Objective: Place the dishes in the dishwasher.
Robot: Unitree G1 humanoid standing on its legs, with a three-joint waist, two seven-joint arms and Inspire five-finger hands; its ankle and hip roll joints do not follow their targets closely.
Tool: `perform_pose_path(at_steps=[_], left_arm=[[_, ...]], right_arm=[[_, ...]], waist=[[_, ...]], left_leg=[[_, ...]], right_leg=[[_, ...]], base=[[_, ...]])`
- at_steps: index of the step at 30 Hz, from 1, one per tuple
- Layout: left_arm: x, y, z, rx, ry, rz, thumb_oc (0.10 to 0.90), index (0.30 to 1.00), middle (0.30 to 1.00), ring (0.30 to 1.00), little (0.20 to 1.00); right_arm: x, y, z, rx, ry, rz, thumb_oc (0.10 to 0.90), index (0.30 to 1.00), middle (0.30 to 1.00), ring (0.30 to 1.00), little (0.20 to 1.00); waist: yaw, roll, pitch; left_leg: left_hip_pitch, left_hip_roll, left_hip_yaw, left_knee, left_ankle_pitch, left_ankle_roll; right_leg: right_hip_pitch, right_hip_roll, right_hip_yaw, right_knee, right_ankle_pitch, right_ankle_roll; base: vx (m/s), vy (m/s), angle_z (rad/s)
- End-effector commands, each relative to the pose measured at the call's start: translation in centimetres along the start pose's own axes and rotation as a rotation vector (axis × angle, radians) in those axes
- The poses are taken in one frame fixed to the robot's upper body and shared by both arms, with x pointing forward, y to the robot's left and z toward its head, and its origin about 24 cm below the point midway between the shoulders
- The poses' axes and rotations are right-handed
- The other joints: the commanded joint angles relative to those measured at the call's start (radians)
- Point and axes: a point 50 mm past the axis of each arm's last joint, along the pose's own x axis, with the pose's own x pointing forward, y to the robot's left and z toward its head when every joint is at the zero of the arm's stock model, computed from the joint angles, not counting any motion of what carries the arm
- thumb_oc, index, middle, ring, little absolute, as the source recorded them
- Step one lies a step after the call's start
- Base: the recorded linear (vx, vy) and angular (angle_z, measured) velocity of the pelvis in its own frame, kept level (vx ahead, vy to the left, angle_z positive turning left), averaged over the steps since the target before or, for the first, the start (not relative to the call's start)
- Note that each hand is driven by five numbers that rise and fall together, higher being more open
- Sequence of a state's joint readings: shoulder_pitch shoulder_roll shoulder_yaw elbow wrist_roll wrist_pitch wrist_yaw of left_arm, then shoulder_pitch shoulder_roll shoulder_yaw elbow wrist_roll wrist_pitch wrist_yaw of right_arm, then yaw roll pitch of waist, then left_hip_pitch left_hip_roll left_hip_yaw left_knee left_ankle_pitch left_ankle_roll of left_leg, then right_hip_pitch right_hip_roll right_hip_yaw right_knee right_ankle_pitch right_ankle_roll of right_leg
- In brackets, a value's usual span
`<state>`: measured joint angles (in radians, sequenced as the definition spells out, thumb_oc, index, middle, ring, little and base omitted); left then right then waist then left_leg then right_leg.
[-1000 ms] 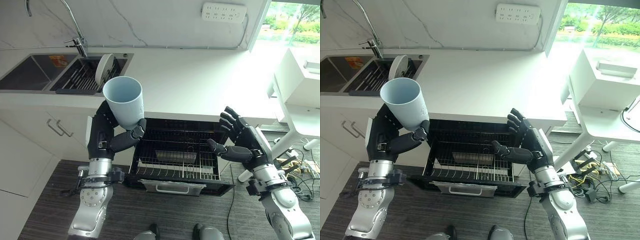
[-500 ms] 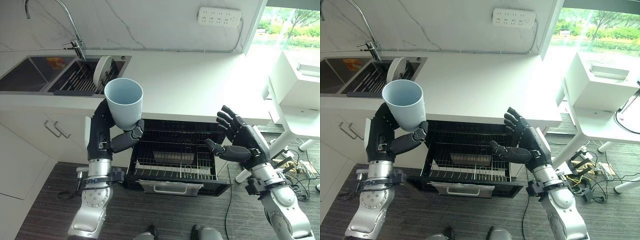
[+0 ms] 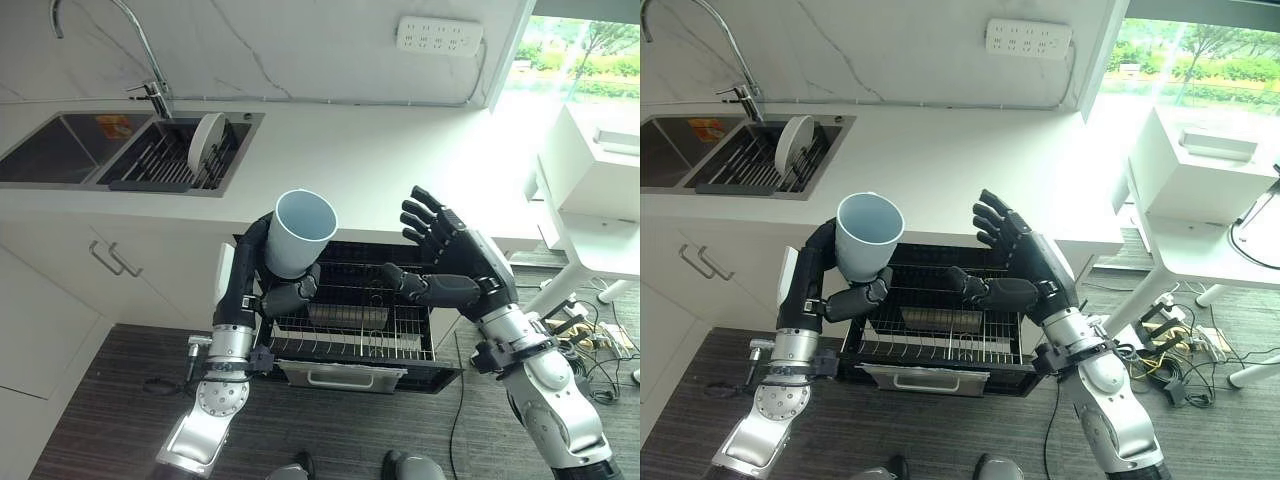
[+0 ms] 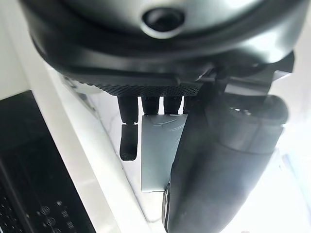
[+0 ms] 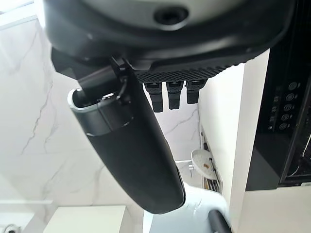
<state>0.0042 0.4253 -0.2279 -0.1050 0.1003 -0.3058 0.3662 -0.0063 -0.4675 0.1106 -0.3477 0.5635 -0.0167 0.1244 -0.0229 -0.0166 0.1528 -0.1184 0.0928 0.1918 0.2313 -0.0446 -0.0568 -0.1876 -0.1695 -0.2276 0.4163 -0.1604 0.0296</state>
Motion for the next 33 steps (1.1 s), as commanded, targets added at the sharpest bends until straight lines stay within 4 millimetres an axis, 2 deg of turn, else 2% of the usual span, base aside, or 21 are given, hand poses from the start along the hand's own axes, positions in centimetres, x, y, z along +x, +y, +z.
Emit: perform_pose_path(at_steps=[1, 10, 33], left_arm=[[3.0, 0.8, 4.0, 0.029, -0.284, 0.028, 0.4, 0.3, 0.3, 0.3, 0.3], [3.2, -1.8, 5.1, 0.023, -0.364, -0.05, 0.4, 0.3, 0.3, 0.3, 0.3], [3.2, -3.4, 6.0, 0.027, -0.392, -0.049, 0.4, 0.3, 0.3, 0.3, 0.3]], right_arm=[[1.6, 1.6, 4.8, 0.036, -0.28, 0.104, 0.8, 0.9, 0.9, 0.9, 0.9], [2.8, 3.2, 3.5, 0.195, -0.211, 0.167, 0.8, 0.9, 0.9, 0.9, 0.9], [3.7, 5.1, 2.6, 0.244, -0.154, 0.132, 0.8, 0.9, 0.9, 0.9, 0.9]], waist=[[0.008, -0.024, -0.074], [0.013, -0.025, -0.076], [0.016, -0.029, -0.064]], left_leg=[[0.032, 0.057, -0.027, 0.069, -0.196, -0.009], [0.035, 0.056, -0.028, 0.069, -0.198, -0.006], [0.042, 0.05, -0.029, 0.069, -0.201, -0.001]], right_leg=[[0.098, -0.024, 0.022, -0.116, -0.017, 0.12], [0.102, -0.022, 0.02, -0.116, -0.018, 0.12], [0.11, -0.023, 0.021, -0.116, -0.018, 0.121]], base=[[0.0, 0.0, 0.0], [0.0, 0.0, 0.0], [0.0, -0.001, 0.0]])
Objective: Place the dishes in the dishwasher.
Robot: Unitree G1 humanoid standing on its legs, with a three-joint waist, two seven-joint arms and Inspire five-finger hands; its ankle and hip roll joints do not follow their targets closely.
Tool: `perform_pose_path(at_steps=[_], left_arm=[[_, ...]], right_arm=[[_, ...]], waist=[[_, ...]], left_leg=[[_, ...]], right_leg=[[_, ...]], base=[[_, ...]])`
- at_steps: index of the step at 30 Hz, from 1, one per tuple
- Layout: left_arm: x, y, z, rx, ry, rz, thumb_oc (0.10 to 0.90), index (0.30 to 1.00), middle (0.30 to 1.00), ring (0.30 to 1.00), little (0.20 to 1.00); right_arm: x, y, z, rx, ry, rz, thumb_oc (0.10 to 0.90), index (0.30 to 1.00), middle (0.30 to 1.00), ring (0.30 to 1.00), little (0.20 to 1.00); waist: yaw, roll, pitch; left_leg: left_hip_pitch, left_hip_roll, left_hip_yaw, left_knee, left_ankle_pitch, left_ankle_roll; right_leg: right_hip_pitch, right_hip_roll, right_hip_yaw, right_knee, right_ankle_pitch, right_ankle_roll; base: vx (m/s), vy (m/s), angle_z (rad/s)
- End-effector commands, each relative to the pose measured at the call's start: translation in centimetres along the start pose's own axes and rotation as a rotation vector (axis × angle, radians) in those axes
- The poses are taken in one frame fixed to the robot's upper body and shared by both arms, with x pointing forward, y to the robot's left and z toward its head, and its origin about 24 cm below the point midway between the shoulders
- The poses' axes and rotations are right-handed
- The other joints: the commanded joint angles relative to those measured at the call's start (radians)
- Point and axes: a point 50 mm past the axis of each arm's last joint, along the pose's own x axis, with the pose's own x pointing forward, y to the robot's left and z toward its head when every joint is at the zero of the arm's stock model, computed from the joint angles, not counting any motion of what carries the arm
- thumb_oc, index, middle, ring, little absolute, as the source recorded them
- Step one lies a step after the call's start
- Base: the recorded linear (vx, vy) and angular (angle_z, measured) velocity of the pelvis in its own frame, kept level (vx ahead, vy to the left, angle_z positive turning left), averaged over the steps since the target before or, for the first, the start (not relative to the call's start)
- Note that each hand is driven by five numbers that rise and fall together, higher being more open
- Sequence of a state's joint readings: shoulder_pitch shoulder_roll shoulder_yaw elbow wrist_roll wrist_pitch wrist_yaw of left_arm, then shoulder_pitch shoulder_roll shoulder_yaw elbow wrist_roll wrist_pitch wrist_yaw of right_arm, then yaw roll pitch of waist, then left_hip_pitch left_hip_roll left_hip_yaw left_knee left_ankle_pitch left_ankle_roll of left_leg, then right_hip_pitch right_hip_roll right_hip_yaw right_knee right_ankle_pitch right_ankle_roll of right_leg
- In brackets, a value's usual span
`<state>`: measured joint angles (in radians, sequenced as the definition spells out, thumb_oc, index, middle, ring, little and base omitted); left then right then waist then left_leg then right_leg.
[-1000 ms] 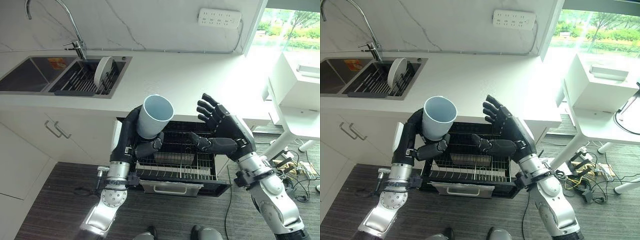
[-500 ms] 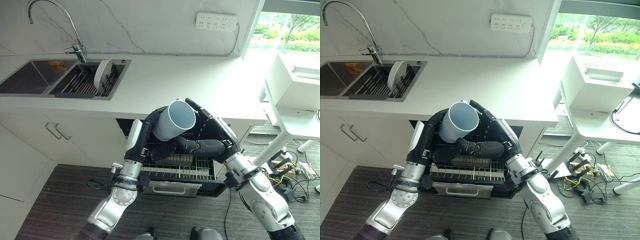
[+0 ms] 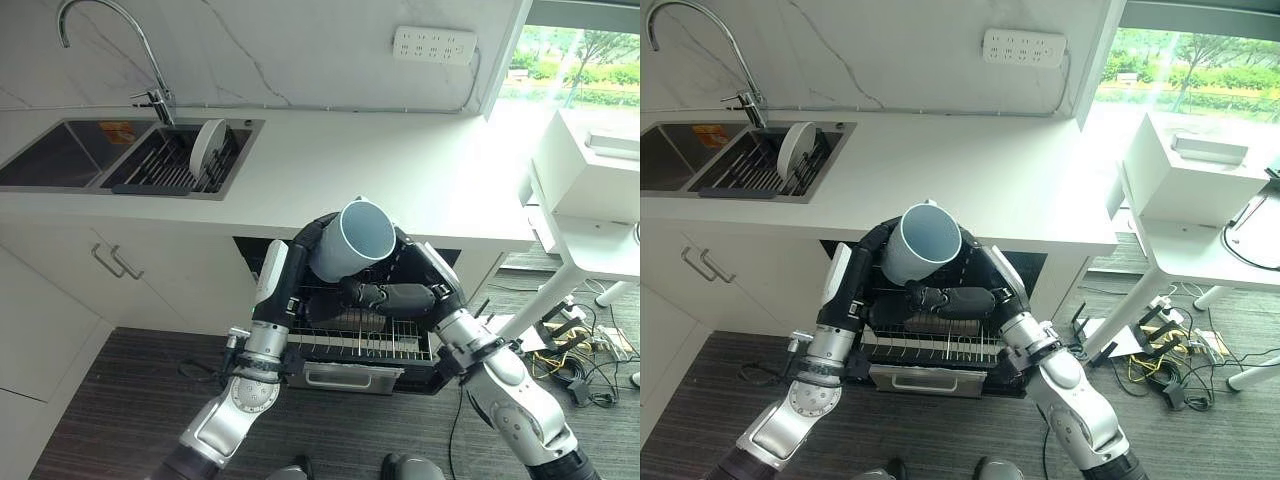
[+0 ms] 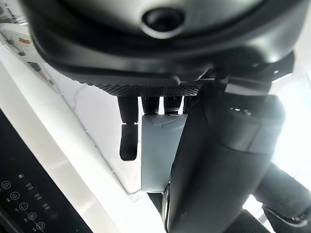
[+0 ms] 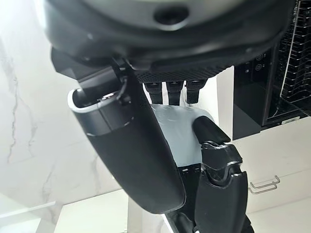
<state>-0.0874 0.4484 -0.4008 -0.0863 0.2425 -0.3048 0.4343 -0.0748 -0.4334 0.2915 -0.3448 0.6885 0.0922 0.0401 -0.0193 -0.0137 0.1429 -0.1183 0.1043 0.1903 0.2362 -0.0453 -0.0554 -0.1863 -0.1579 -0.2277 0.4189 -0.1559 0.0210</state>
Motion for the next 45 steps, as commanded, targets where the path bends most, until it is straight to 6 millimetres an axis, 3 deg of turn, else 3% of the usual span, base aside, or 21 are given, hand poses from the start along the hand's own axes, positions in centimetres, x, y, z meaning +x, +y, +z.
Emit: perform_pose_path(at_steps=[1, 21, 37, 39, 40, 45], left_arm=[[3.2, 0.8, 4.3, -0.029, -0.265, 0.093, 0.4, 0.3, 0.3, 0.3, 0.3], [3.1, -0.1, 4.9, -0.019, -0.284, 0.064, 0.4, 0.3, 0.3, 0.3, 0.3], [3.1, -1.1, 5.4, -0.032, -0.3, -0.008, 0.4, 0.3, 0.3, 0.3, 0.3], [3.0, -1.2, 5.4, -0.031, -0.298, -0.012, 0.4, 0.3, 0.3, 0.3, 0.3], [3.1, -1.2, 5.4, -0.029, -0.299, -0.013, 0.4, 0.3, 0.3, 0.3, 0.3], [3.1, -1.1, 5.3, -0.028, -0.295, -0.01, 0.4, 0.3, 0.3, 0.3, 0.3]], right_arm=[[1.8, 2.0, 4.6, 0.033, -0.274, 0.064, 0.8, 0.9, 0.9, 0.9, 0.9], [2.1, 2.7, 5.3, 0.132, -0.335, -0.024, 0.8, 0.9, 0.9, 0.9, 0.9], [2.5, 3.5, 5.9, 0.152, -0.362, 0.014, 0.8, 0.9, 0.9, 0.9, 0.9], [2.4, 3.5, 6.2, 0.152, -0.385, 0.001, 0.497, 0.446, 0.446, 0.446, 0.446], [2.4, 3.5, 6.2, 0.155, -0.393, -0.005, 0.4, 0.3, 0.3, 0.3, 0.3], [2.4, 3.6, 6.4, 0.149, -0.399, -0.009, 0.4, 0.3, 0.3, 0.3, 0.3]], waist=[[0.012, -0.032, -0.052], [0.011, -0.025, -0.044], [0.009, -0.022, -0.047], [0.008, -0.021, -0.047], [0.007, -0.021, -0.047], [0.006, -0.016, -0.047]], left_leg=[[0.043, 0.038, -0.027, 0.064, -0.201, -0.001], [0.046, 0.037, -0.021, 0.064, -0.202, 0.003], [0.047, 0.038, -0.016, 0.064, -0.201, 0.003], [0.046, 0.039, -0.015, 0.064, -0.2, 0.003], [0.046, 0.039, -0.015, 0.064, -0.2, 0.003], [0.047, 0.038, -0.014, 0.064, -0.2, 0.002]], right_leg=[[0.11, -0.035, 0.023, -0.119, -0.023, 0.13], [0.111, -0.034, 0.025, -0.119, -0.023, 0.128], [0.11, -0.029, 0.028, -0.119, -0.024, 0.125], [0.109, -0.029, 0.029, -0.119, -0.025, 0.125], [0.109, -0.028, 0.03, -0.119, -0.025, 0.125], [0.109, -0.028, 0.033, -0.119, -0.025, 0.125]], base=[[0.0, 0.0, 0.0], [0.0, 0.0, 0.0], [0.0, 0.0, 0.0], [0.0, 0.0, 0.0], [0.0, 0.0, 0.0], [0.0, 0.0, 0.0]])
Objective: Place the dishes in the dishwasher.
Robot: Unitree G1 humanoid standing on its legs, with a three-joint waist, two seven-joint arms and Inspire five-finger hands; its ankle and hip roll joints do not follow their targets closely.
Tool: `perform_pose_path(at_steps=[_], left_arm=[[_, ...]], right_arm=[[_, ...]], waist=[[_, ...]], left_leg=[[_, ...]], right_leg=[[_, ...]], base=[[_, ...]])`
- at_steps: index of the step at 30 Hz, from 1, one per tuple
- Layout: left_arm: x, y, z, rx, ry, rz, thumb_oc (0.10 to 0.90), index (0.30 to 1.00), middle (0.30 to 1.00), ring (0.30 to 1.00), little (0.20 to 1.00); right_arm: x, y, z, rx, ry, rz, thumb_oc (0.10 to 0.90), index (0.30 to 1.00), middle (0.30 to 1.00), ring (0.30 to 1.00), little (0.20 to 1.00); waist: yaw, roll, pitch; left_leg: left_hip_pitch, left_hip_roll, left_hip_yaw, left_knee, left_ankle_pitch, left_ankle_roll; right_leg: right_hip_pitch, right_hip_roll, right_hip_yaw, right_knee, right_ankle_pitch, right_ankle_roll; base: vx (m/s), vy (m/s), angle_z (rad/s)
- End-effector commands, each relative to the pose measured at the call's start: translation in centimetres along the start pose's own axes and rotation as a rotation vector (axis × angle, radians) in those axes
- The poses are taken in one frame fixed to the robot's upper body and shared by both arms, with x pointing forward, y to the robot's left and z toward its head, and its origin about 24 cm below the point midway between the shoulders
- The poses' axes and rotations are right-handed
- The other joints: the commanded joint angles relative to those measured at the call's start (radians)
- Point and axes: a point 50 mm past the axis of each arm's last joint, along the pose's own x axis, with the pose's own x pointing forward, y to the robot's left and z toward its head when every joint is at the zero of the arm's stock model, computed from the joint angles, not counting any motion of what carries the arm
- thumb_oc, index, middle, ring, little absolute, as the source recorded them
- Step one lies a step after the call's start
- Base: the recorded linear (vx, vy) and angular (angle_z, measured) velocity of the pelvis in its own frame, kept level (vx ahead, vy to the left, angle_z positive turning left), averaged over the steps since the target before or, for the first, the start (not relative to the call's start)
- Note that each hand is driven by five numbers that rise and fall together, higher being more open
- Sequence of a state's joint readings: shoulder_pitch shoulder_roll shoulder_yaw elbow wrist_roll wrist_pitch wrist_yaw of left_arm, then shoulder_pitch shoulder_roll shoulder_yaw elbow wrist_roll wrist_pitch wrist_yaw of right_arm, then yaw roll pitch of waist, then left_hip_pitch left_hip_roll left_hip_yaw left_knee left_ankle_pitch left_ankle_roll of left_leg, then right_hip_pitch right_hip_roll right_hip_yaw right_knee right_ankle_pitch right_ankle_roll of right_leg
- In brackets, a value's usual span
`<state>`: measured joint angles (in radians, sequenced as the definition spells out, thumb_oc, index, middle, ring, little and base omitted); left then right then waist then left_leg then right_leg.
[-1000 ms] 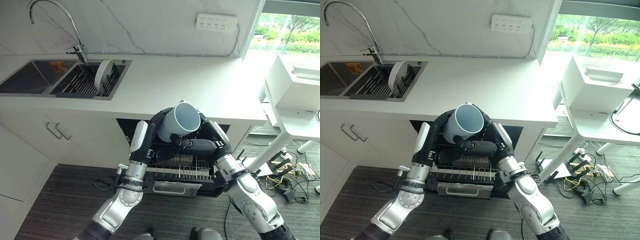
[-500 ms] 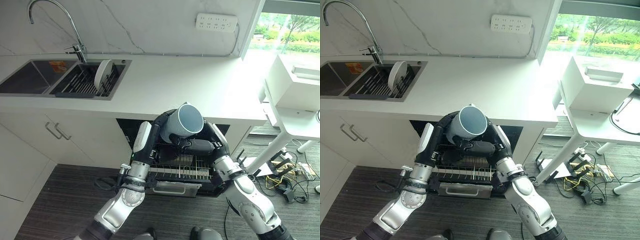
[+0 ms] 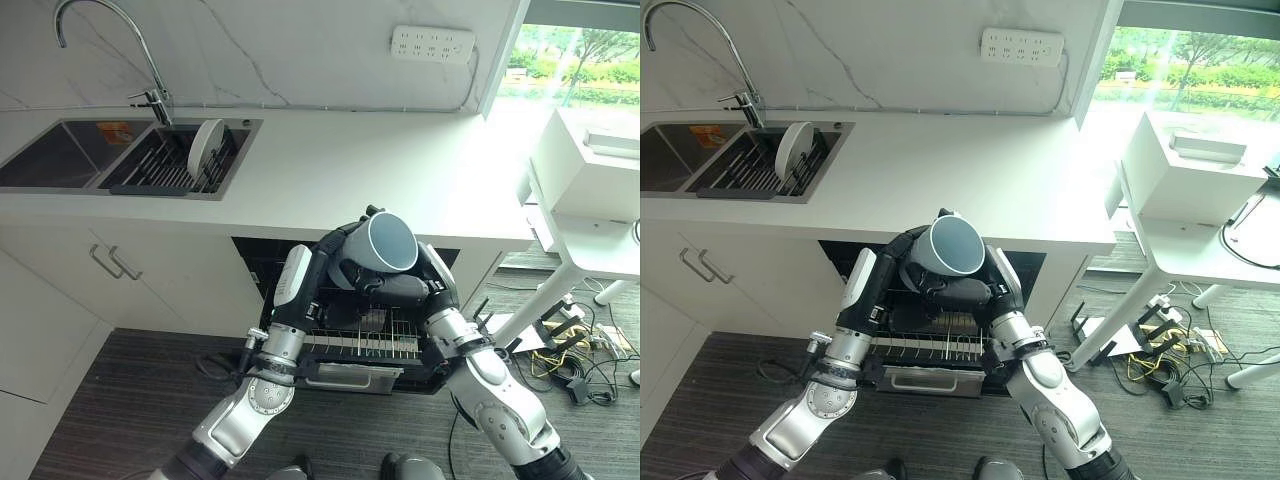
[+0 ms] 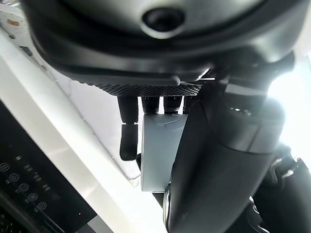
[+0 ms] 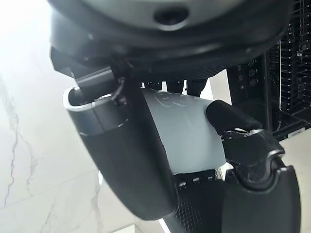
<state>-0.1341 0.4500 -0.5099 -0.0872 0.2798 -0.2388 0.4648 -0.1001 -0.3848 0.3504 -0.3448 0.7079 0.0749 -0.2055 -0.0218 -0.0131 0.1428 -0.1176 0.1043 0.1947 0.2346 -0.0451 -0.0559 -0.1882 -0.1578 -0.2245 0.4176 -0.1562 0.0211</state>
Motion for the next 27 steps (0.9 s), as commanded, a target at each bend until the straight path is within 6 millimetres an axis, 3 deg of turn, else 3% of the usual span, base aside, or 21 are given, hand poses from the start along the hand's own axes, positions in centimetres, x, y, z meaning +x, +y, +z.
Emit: perform_pose_path(at_steps=[1, 13, 14, 15, 22, 27], left_arm=[[2.8, 1.3, 4.6, -0.042, -0.284, 0.061, 0.4, 0.3, 0.3, 0.3, 0.3], [2.6, 1.7, 4.2, -0.076, -0.261, 0.083, 0.4, 0.3, 0.3, 0.3, 0.3], [2.6, 1.8, 4.2, -0.08, -0.259, 0.087, 0.475, 0.413, 0.413, 0.413, 0.413], [2.6, 1.9, 4.2, -0.089, -0.257, 0.095, 0.8, 0.9, 0.9, 0.9, 0.9], [2.5, 2.5, 4.1, -0.06, -0.272, 0.131, 0.8, 0.9, 0.9, 0.9, 0.9], [1.3, 3.7, 3.0, -0.02, -0.234, 0.154, 0.8, 0.9, 0.9, 0.9, 0.9]], right_arm=[[1.1, 3.7, 6.5, 0.113, -0.364, 0.185, 0.4, 0.3, 0.3, 0.3, 0.3], [1.0, 3.2, 6.4, 0.074, -0.373, 0.148, 0.4, 0.3, 0.3, 0.3, 0.3], [1.0, 3.1, 6.4, 0.07, -0.375, 0.145, 0.4, 0.3, 0.3, 0.3, 0.3], [1.0, 3.0, 6.5, 0.064, -0.378, 0.138, 0.4, 0.3, 0.3, 0.3, 0.3], [0.8, 1.9, 6.7, 0.043, -0.394, 0.08, 0.4, 0.3, 0.3, 0.3, 0.3], [0.0, 0.4, 7.1, 0.029, -0.422, 0.026, 0.4, 0.3, 0.3, 0.3, 0.3]], waist=[[0.008, -0.015, -0.048], [0.009, -0.015, -0.045], [0.009, -0.015, -0.046], [0.009, -0.015, -0.046], [0.008, -0.016, -0.045], [0.011, -0.013, -0.041]], left_leg=[[0.046, 0.038, -0.018, 0.065, -0.199, 0.003], [0.047, 0.037, -0.018, 0.065, -0.199, 0.003], [0.047, 0.038, -0.019, 0.065, -0.199, 0.003], [0.047, 0.038, -0.019, 0.065, -0.2, 0.003], [0.047, 0.037, -0.02, 0.065, -0.201, 0.004], [0.046, 0.038, -0.02, 0.065, -0.198, 0.002]], right_leg=[[0.111, -0.028, 0.03, -0.118, -0.025, 0.125], [0.113, -0.029, 0.029, -0.118, -0.024, 0.124], [0.113, -0.028, 0.03, -0.118, -0.025, 0.124], [0.112, -0.028, 0.03, -0.118, -0.025, 0.124], [0.113, -0.027, 0.031, -0.118, -0.025, 0.122], [0.111, -0.026, 0.031, -0.118, -0.024, 0.121]], base=[[0.0, 0.0, 0.0], [0.0, 0.002, -0.03], [0.0, 0.0, 0.0], [0.0, 0.0, 0.0], [0.0, 0.0, 0.0], [0.0, 0.0, 0.0]])
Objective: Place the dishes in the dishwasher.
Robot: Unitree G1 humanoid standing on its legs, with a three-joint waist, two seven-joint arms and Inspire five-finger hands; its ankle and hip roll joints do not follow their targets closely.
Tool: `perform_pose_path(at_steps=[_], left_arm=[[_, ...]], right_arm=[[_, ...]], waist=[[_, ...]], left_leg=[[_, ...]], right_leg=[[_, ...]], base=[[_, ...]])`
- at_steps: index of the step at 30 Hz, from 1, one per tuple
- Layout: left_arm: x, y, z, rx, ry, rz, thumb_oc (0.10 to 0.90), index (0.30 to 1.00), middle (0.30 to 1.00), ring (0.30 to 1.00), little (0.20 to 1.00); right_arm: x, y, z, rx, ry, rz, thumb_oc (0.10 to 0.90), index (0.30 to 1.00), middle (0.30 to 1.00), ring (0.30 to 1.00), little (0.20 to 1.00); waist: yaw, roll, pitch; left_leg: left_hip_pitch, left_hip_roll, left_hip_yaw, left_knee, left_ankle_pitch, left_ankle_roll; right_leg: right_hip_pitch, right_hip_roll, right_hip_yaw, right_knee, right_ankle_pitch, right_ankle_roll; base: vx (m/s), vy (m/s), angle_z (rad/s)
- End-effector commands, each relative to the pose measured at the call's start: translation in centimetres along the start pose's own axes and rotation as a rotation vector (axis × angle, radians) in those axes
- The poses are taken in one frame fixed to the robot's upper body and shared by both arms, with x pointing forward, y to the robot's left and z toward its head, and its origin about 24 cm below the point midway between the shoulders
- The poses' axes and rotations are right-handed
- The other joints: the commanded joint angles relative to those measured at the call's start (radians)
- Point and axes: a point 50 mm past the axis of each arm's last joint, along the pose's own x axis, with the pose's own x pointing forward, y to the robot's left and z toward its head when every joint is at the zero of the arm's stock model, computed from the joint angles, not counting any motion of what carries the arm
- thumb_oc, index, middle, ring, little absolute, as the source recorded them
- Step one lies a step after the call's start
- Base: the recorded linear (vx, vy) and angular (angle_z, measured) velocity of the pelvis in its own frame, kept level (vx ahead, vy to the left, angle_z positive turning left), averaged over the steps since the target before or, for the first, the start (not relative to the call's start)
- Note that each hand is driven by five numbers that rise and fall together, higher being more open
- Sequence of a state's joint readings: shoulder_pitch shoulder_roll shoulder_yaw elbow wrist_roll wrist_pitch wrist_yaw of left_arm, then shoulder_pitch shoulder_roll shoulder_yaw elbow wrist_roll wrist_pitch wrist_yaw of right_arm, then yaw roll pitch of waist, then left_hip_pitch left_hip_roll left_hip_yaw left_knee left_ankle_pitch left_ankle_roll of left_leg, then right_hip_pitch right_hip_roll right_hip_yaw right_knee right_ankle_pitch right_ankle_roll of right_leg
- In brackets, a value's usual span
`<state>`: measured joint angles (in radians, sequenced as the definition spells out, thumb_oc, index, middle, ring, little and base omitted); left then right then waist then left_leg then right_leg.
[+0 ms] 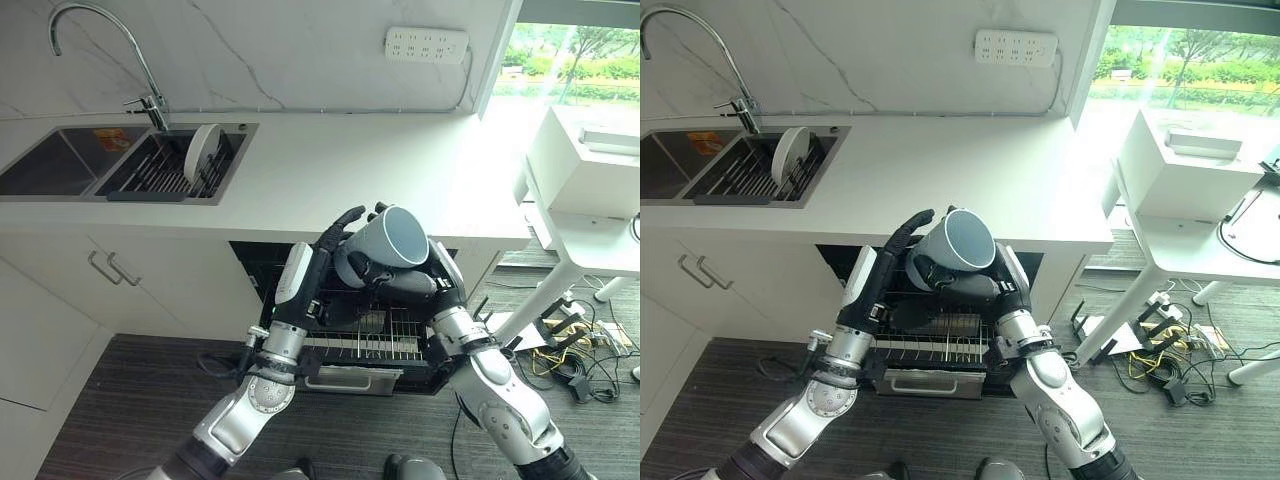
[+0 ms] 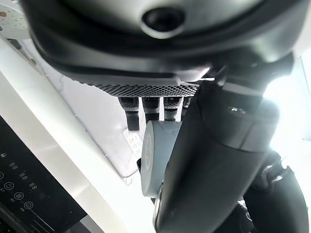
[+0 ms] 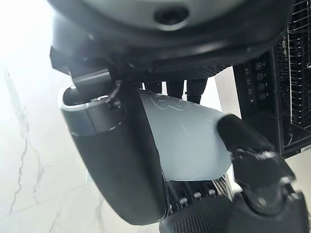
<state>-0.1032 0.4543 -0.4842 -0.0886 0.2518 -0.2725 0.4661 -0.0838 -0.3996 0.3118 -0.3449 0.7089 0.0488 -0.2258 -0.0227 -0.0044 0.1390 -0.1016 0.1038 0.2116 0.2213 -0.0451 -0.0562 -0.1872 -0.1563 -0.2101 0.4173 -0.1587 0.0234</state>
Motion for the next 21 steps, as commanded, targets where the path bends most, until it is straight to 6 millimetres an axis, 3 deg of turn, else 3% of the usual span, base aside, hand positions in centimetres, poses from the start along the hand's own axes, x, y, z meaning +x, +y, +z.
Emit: perform_pose_path(at_steps=[1, 5, 13, 18, 21], left_arm=[[1.7, 3.3, 3.0, 0.008, -0.235, 0.136, 0.8, 0.9, 0.9, 0.9, 0.9], [0.8, 4.0, 2.0, 0.087, -0.217, 0.145, 0.8, 0.9, 0.9, 0.9, 0.9], [-1.4, 6.8, -1.8, 0.275, -0.073, 0.194, 0.8, 0.9, 0.9, 0.9, 0.9], [-2.3, 8.2, -3.0, 0.248, 0.006, 0.245, 0.8, 0.9, 0.9, 0.9, 0.9], [-2.3, 9.5, -3.0, 0.098, 0.064, 0.31, 0.8, 0.9, 0.9, 0.9, 0.9]], right_arm=[[0.3, 1.3, 6.5, 0.048, -0.39, 0.073, 0.4, 0.3, 0.3, 0.3, 0.3], [0.0, 0.5, 6.6, 0.044, -0.398, 0.048, 0.4, 0.3, 0.3, 0.3, 0.3], [-0.4, -1.1, 6.9, 0.028, -0.42, 0.0, 0.4, 0.3, 0.3, 0.3, 0.3], [-0.5, -1.4, 6.6, -0.001, -0.398, -0.006, 0.4, 0.3, 0.3, 0.3, 0.3], [-0.5, -1.9, 5.5, -0.04, -0.324, -0.009, 0.4, 0.3, 0.3, 0.3, 0.3]], waist=[[0.012, -0.021, -0.037], [0.014, -0.019, -0.037], [0.021, -0.007, -0.041], [0.026, -0.003, -0.043], [0.03, -0.003, -0.043]], left_leg=[[0.03, 0.039, -0.037, 0.079, -0.198, 0.002], [0.029, 0.039, -0.037, 0.079, -0.196, 0.002], [0.025, 0.037, -0.042, 0.079, -0.19, -0.004], [0.022, 0.034, -0.046, 0.079, -0.187, -0.006], [0.017, 0.035, -0.051, 0.079, -0.183, -0.009]], right_leg=[[0.11, -0.027, 0.016, -0.117, -0.022, 0.118], [0.11, -0.027, 0.017, -0.117, -0.021, 0.116], [0.109, -0.033, 0.012, -0.117, -0.021, 0.115], [0.108, -0.035, 0.011, -0.117, -0.022, 0.114], [0.108, -0.04, 0.003, -0.117, -0.024, 0.113]], base=[[0.0, 0.0, 0.0], [0.0, 0.0, 0.0], [0.0, 0.0, 0.0], [0.0, 0.006, 0.0], [0.0, 0.0, 0.0]])
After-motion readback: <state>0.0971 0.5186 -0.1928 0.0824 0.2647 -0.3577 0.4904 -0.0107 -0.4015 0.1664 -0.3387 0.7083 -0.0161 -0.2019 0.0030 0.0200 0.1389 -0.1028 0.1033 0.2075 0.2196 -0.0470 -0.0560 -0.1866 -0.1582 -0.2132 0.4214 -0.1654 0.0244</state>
